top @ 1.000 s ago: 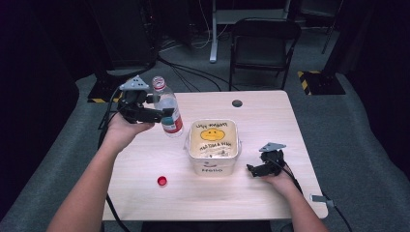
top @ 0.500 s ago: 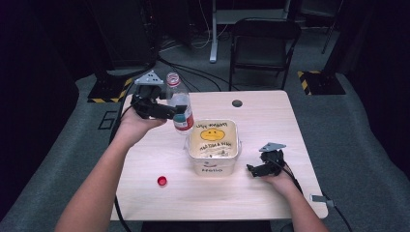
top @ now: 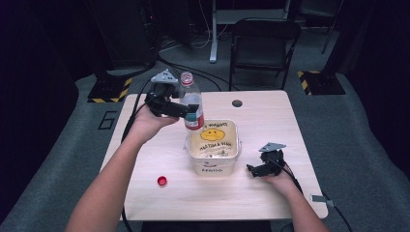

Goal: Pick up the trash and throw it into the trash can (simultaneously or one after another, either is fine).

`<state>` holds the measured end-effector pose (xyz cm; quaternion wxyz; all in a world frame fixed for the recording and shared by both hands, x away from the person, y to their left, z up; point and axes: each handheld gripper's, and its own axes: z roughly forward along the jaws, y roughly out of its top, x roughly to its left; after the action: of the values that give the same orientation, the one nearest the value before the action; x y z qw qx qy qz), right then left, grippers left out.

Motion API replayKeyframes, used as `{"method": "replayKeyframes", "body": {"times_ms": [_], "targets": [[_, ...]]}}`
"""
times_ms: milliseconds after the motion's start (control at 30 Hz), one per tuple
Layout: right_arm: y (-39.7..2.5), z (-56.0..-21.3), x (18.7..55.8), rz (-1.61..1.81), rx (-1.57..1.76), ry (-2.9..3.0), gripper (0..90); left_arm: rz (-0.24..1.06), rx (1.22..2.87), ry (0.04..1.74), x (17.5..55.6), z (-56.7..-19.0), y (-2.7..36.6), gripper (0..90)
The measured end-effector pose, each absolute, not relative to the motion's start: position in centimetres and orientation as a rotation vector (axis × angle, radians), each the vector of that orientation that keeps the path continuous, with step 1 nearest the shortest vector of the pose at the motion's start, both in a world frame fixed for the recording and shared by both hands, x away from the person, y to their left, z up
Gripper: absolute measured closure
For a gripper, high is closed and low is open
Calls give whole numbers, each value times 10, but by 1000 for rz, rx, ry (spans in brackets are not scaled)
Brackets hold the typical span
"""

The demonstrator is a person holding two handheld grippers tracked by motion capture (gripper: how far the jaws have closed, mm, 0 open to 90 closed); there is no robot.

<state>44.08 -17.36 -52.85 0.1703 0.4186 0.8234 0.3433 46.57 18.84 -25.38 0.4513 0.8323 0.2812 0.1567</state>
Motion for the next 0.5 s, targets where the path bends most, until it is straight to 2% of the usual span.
{"method": "replayKeyframes", "body": {"times_ms": [500], "targets": [[-174,-529,441,978,1179,2343,0,370,2085,696,477,-277,168,271]]}}
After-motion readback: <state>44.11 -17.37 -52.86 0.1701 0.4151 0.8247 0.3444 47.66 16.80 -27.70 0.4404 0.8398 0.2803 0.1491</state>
